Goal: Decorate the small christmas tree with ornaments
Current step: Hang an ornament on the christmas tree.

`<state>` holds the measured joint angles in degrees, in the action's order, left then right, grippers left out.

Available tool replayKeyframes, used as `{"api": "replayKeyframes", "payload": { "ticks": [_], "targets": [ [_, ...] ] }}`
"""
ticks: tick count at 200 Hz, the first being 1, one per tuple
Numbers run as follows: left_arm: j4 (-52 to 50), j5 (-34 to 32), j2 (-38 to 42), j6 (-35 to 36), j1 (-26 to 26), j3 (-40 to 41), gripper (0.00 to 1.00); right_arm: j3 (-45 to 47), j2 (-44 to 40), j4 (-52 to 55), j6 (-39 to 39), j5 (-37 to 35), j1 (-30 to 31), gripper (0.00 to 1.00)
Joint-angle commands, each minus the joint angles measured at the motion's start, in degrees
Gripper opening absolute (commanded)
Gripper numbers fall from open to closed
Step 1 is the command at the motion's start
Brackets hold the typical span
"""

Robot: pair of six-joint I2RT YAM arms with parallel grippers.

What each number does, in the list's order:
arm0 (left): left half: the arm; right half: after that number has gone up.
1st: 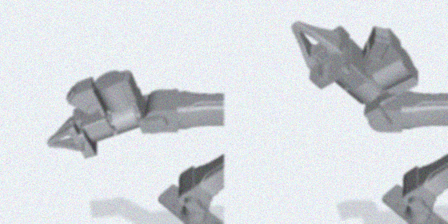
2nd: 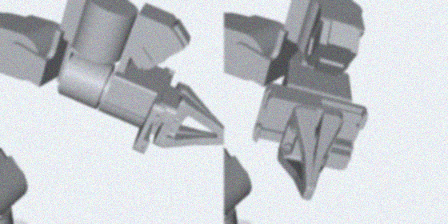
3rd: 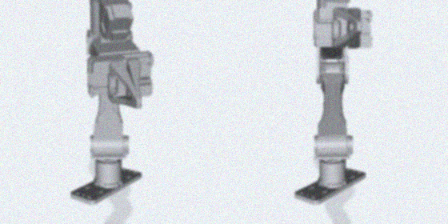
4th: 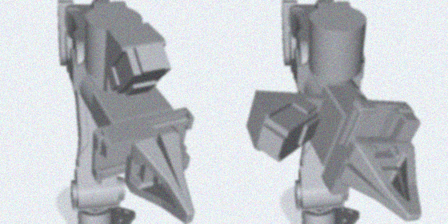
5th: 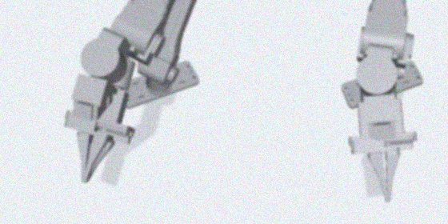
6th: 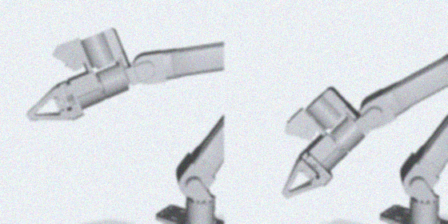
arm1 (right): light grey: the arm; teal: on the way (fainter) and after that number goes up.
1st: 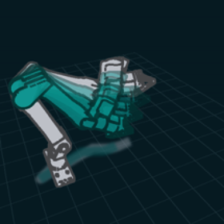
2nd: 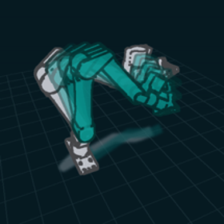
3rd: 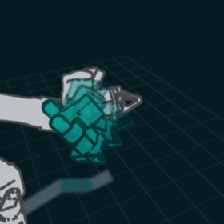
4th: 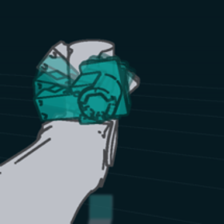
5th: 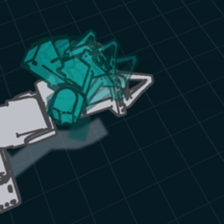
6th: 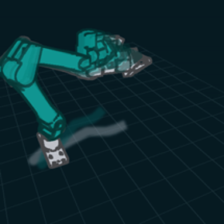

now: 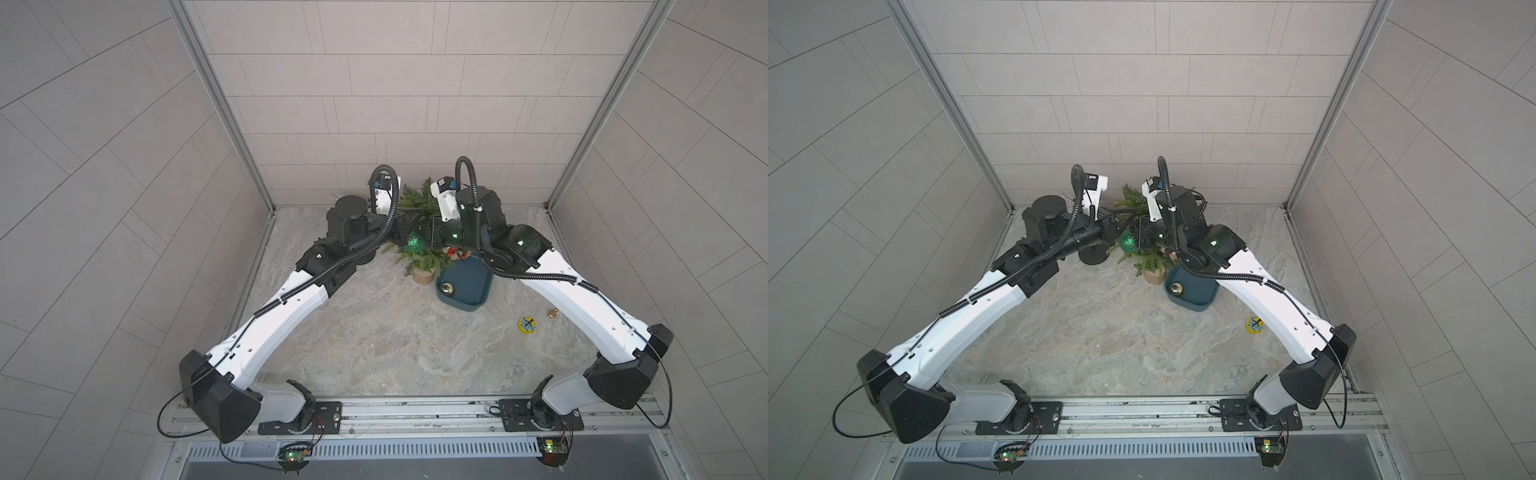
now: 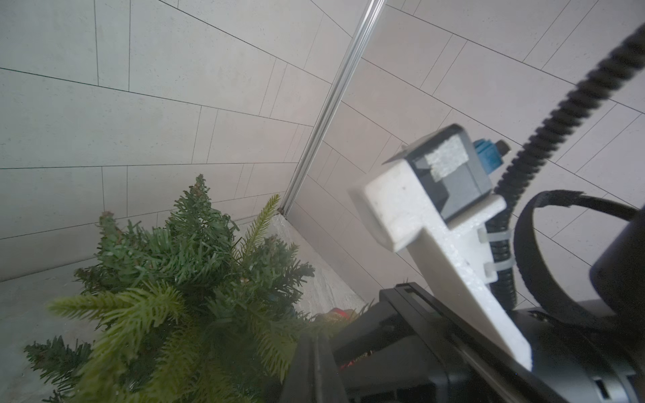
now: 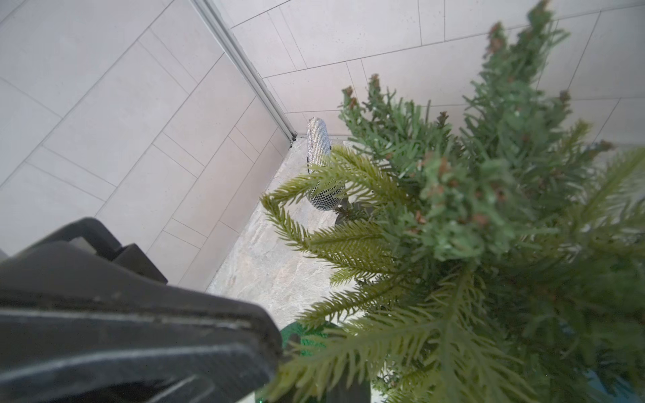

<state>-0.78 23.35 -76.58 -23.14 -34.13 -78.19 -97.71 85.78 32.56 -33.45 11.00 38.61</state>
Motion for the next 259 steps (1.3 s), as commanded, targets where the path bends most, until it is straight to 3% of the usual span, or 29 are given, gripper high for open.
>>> {"api": "replayKeyframes", "payload": {
  "ticks": [1, 10, 43, 61, 123, 174, 201, 259],
  "targets": [
    [1.6, 0.9, 1.8, -0.2, 0.2, -0.2, 0.00, 1.4, -0.3, -0.8, 0.3, -0.7, -0.2, 0.02],
    [1.6, 0.7, 1.9, -0.2, 0.3, -0.1, 0.00, 1.8, -0.6, -0.9, 0.2, -0.5, -0.1, 0.01],
    [1.9, -0.7, 2.7, -0.3, 0.2, 0.5, 0.34, 3.9, -1.8, -1.0, 0.3, -0.1, -0.2, 0.00],
    [1.9, -1.5, 3.5, -0.3, 0.3, 1.0, 0.47, 4.7, -2.2, -0.9, 0.2, 0.2, -0.2, 0.00],
    [0.2, -4.3, 6.8, 0.3, 0.4, 3.9, 0.50, 5.0, -3.1, -1.2, 0.0, 0.5, -0.2, 0.00],
    [-3.0, -2.5, 8.6, -0.1, 0.4, 6.3, 0.53, 5.1, -3.2, -1.1, 0.0, 0.7, -0.3, 0.00],
    [-3.5, -2.4, 7.8, -0.2, 0.4, 6.1, 0.59, 5.1, -3.2, -1.4, -0.2, 1.0, -0.2, 0.00],
    [-2.4, -1.4, 3.8, -0.7, 0.3, 3.5, 0.55, 4.9, -2.9, -1.4, -0.2, 1.4, -0.2, 0.00]
  ]
}}
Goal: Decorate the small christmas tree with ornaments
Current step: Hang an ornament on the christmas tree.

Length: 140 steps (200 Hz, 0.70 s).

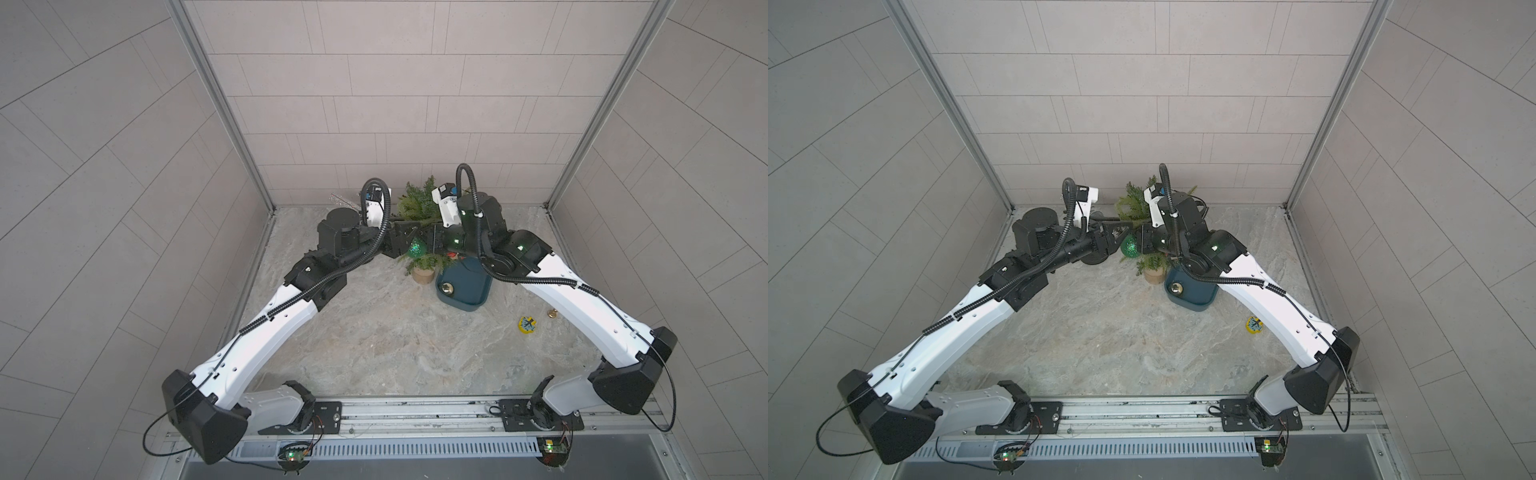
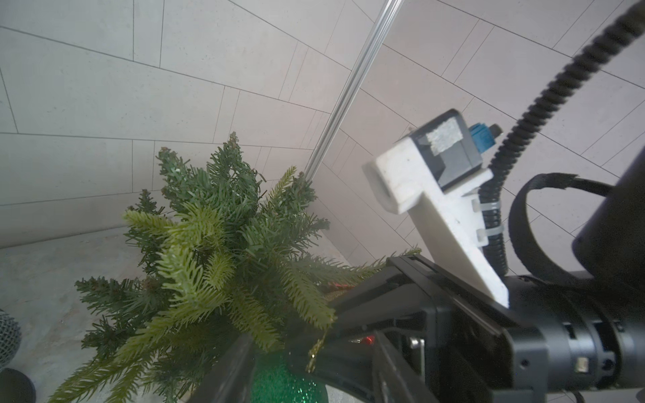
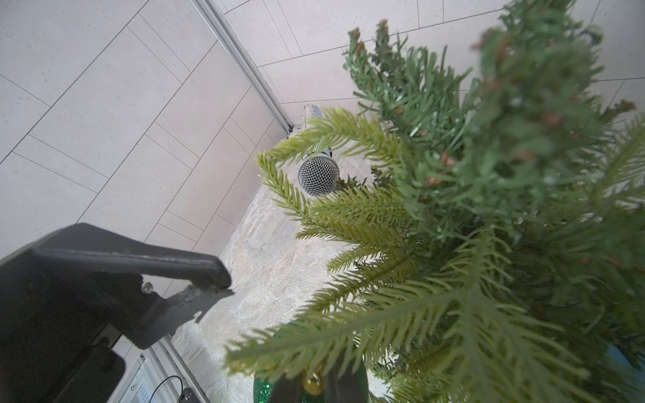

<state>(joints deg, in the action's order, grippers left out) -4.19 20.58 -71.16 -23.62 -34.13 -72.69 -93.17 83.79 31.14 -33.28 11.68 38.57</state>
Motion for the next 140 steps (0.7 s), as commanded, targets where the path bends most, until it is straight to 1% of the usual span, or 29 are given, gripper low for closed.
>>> {"api": "replayKeyframes", "payload": {
  "ticks": [1, 15, 30, 36, 42, 62, 75, 82, 111, 121, 140],
  "targets": [
    [1.0, 1.5, -1.6, -0.3, 0.3, -2.1, 0.55, 0.4, -0.9, -0.1, -0.4, 0.7, -0.2, 0.00],
    [1.4, 1.7, -2.4, -0.4, 0.2, -2.3, 0.52, 0.2, -0.8, -0.1, -0.5, 0.8, -0.2, 0.00],
    [2.0, 1.8, -2.9, -0.6, 0.2, -2.5, 0.44, 0.1, -0.8, -0.2, -0.5, 1.0, -0.2, 0.00],
    [2.3, 1.9, -3.0, -0.6, 0.2, -2.6, 0.40, 0.1, -0.8, -0.2, -0.5, 1.0, -0.2, 0.00],
    [2.6, 1.8, -3.1, -0.7, 0.2, -2.7, 0.33, 0.0, -0.7, -0.3, -0.5, 1.1, -0.2, 0.00],
    [3.0, 1.4, -3.4, -0.6, 0.1, -3.0, 0.16, 0.0, -0.7, -0.3, -0.5, 1.5, -0.1, 0.00],
    [2.7, 1.6, -3.7, -0.4, 0.2, -3.5, 0.10, 0.2, -0.9, 0.0, -0.4, 1.8, -0.1, 0.02],
    [2.7, 1.6, -3.8, -0.3, 0.1, -3.8, 0.07, 0.2, -1.1, 0.1, -0.4, 1.9, -0.1, 0.05],
    [2.4, 1.0, -3.8, 0.2, 0.2, -4.2, 0.07, 1.0, -2.7, 0.5, -0.6, 2.1, -0.2, 0.33],
    [2.2, 1.0, -3.8, 0.4, 0.2, -4.3, 0.09, 1.3, -3.3, 0.7, -0.5, 2.2, -0.2, 0.37],
    [2.2, 0.7, -3.5, 0.5, 0.1, -4.1, 0.20, 1.8, -4.6, 1.4, -0.3, 2.5, -0.2, 0.44]
  ]
}}
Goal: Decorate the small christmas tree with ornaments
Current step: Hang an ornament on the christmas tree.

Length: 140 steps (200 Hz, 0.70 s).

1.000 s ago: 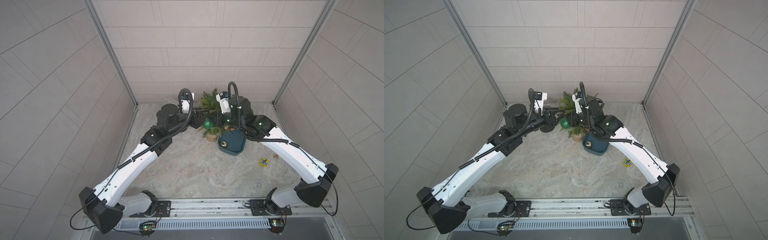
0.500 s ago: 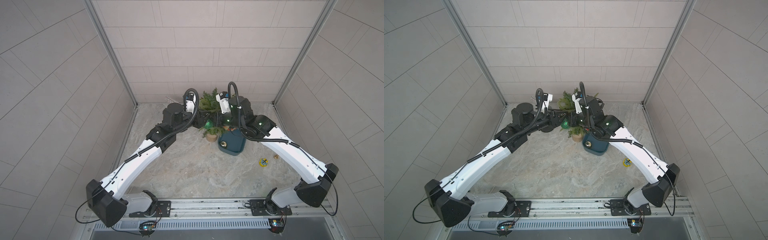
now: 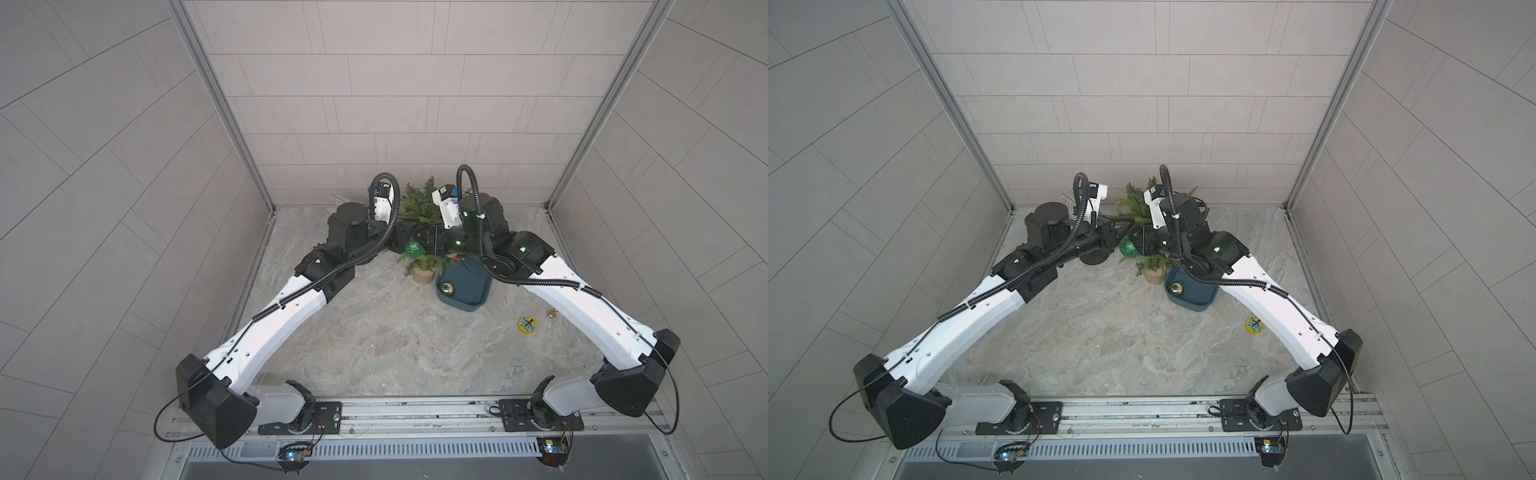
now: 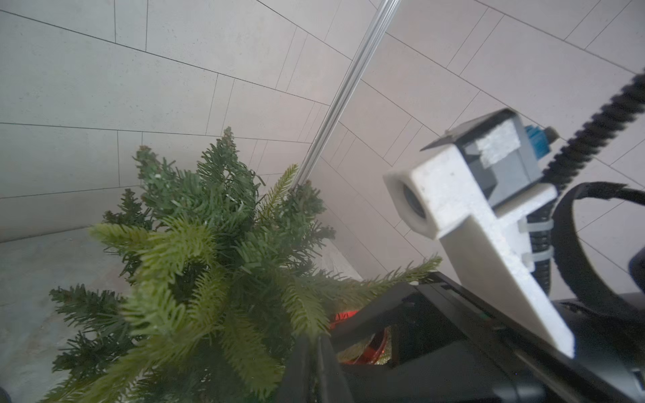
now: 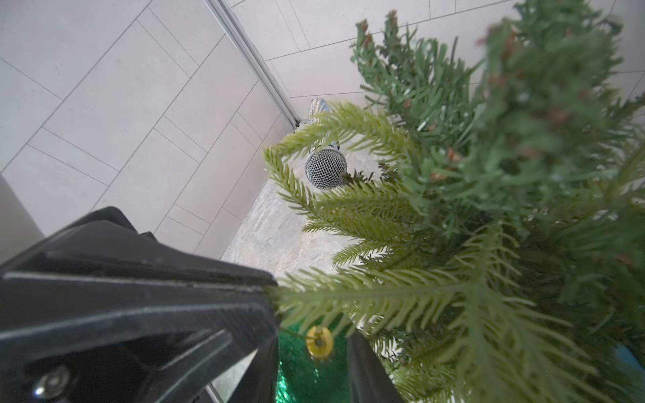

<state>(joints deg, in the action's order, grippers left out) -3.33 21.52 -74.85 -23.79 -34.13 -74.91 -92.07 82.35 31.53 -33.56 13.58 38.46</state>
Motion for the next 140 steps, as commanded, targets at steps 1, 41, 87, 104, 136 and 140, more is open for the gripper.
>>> {"api": "replayKeyframes", "payload": {
  "ticks": [1, 41, 87, 104, 136, 140],
  "targets": [
    [1.3, -0.3, 0.3, 0.7, 0.1, -1.9, 0.20, 0.7, -3.2, 1.0, 0.0, 0.6, -0.1, 0.44],
    [1.3, -0.9, 1.5, 0.5, 0.2, -0.9, 0.33, 1.3, -5.3, 1.3, 0.1, 1.6, 0.0, 0.45],
    [0.8, -1.4, 2.7, 0.4, 0.2, -0.5, 0.46, 0.6, -6.5, 1.7, 0.4, 3.0, -0.1, 0.45],
    [0.1, -1.7, 3.5, 0.7, 0.2, -0.5, 0.51, 0.5, -7.4, 1.9, 0.8, 3.1, -0.1, 0.46],
    [-1.2, -2.6, 5.2, 1.3, 0.2, 0.2, 0.56, -0.4, -8.7, 3.3, 1.8, 3.6, -0.1, 0.46],
    [-1.4, -2.7, 5.2, 1.3, 0.2, 0.2, 0.57, -0.4, -8.8, 3.5, 1.8, 3.5, -0.1, 0.46]
  ]
}}
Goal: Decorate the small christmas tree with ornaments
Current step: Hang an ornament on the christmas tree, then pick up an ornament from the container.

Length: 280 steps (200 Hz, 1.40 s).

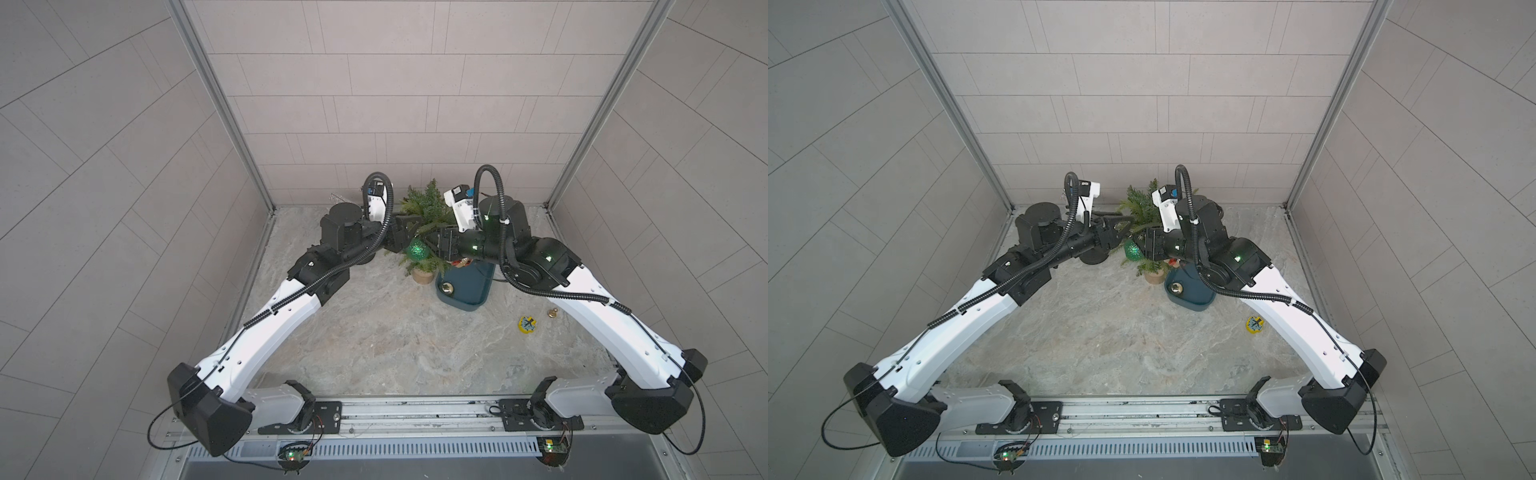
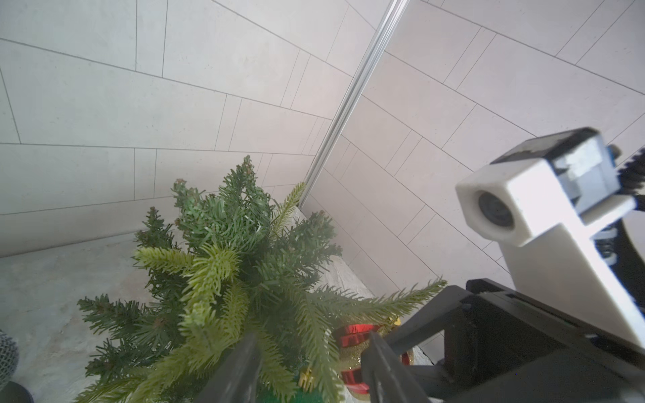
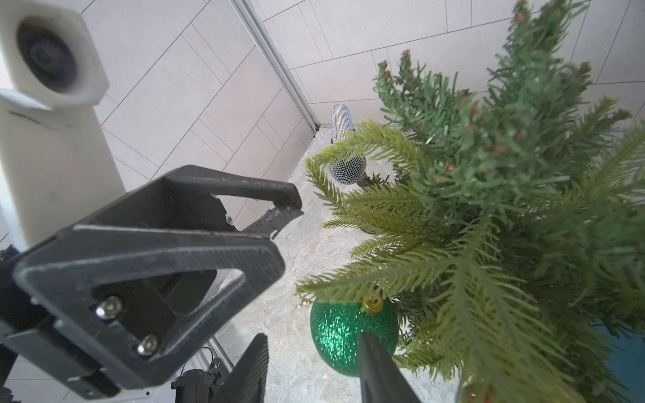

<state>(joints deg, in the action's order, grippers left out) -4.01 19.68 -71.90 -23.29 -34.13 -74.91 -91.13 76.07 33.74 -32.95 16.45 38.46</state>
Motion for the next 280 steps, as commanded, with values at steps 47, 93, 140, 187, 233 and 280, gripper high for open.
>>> {"api": "replayKeyframes", "payload": {
  "ticks": [47, 93, 140, 187, 233, 280],
  "targets": [
    [-2.6, -1.4, 4.9, 0.6, 0.2, 1.4, 0.60, -2.2, -5.3, 3.8, 2.0, 0.5, -0.6, 0.46],
    [-5.9, -2.1, 9.5, 0.4, 0.2, 4.1, 0.64, 0.0, -11.6, 6.9, 1.3, 0.6, -6.0, 0.46],
    [-10.7, -3.9, 16.9, -1.1, 0.2, 10.8, 0.65, 11.8, -20.8, 9.4, -1.7, 7.7, -23.1, 0.46],
    [-14.6, -7.4, 26.7, -5.0, 0.2, 21.4, 0.66, 27.9, -22.3, 3.5, -4.5, 10.0, -31.8, 0.46],
    [-17.2, -10.4, 32.9, -9.1, 0.2, 29.6, 0.66, 38.3, -15.3, -8.1, -8.5, 11.8, -31.2, 0.45],
    [-16.8, -10.7, 34.9, -12.7, 0.2, 35.1, 0.66, 39.6, -5.1, -15.7, -9.7, 9.8, -26.6, 0.53]
  ]
}}
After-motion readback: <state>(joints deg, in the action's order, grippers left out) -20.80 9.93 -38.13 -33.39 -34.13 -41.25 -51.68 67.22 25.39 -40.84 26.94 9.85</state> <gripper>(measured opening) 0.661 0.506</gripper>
